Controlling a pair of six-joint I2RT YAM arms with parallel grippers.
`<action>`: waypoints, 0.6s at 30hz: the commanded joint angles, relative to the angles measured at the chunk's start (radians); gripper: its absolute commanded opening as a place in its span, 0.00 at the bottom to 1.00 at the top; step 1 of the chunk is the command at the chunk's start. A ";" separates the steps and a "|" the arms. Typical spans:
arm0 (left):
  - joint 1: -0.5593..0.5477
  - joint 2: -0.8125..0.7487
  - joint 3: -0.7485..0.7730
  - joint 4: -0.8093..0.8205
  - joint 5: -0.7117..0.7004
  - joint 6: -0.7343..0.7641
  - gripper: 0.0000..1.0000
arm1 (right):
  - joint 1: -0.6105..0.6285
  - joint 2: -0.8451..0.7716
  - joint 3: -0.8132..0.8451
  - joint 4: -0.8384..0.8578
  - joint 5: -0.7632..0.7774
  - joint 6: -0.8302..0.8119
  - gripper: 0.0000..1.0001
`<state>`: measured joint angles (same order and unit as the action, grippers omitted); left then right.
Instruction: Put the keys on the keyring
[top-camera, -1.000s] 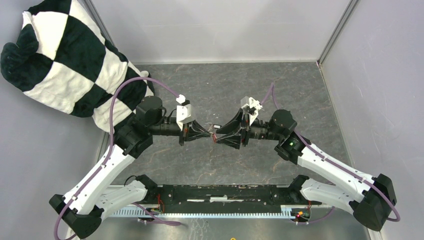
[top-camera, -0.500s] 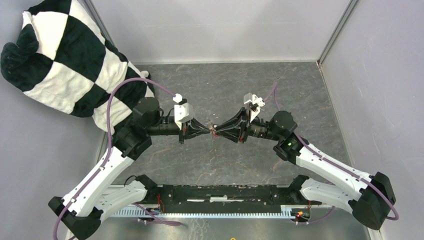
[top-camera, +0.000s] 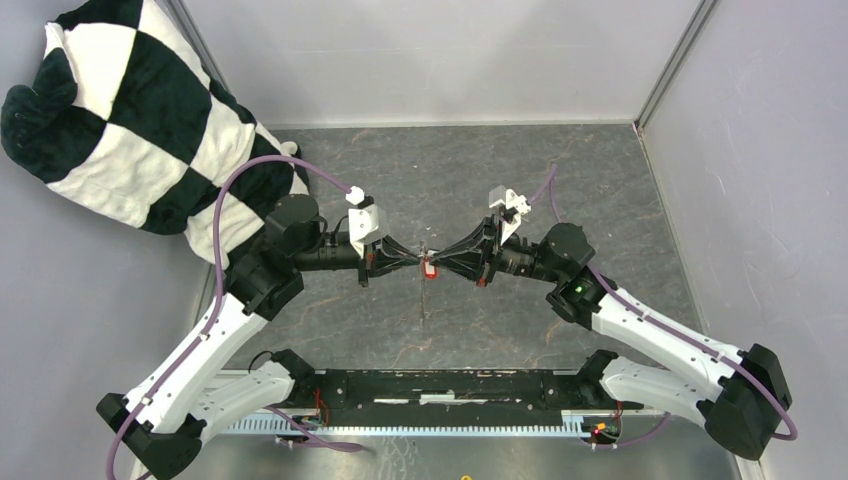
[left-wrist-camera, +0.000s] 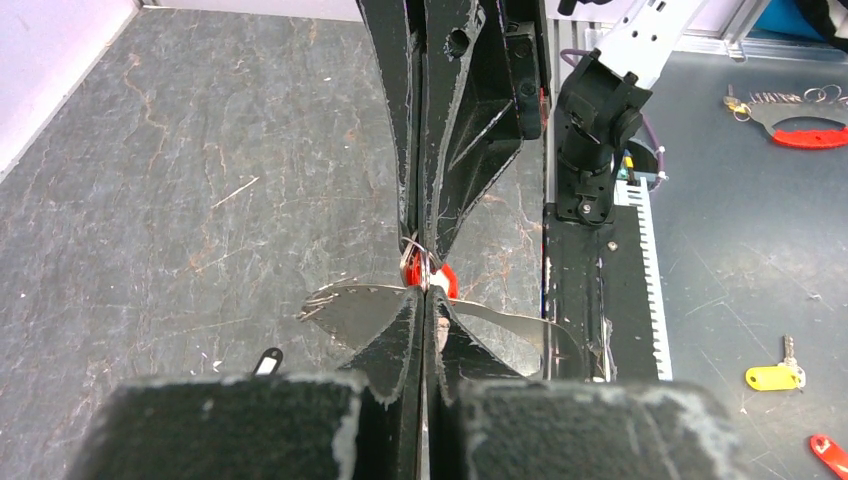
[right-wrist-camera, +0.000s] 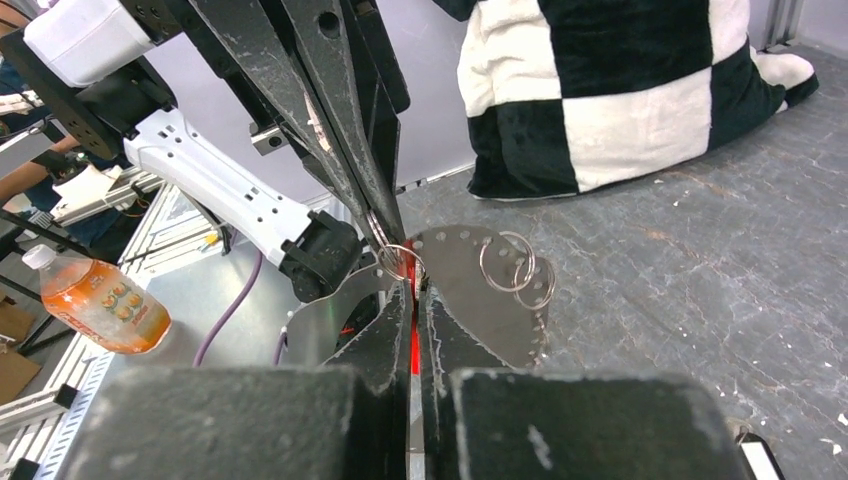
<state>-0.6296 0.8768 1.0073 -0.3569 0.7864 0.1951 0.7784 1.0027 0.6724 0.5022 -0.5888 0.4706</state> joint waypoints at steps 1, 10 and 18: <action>-0.001 -0.012 0.008 0.056 -0.012 -0.047 0.02 | -0.001 -0.034 -0.011 -0.034 0.026 -0.037 0.00; -0.001 -0.013 0.005 0.092 -0.026 -0.069 0.02 | 0.000 -0.051 -0.022 -0.093 0.008 -0.053 0.00; -0.001 -0.012 0.002 0.099 -0.008 -0.075 0.02 | -0.001 -0.021 0.082 -0.222 -0.048 -0.142 0.24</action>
<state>-0.6304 0.8772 0.9970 -0.3466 0.7616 0.1608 0.7784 0.9691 0.6697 0.3878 -0.6029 0.4129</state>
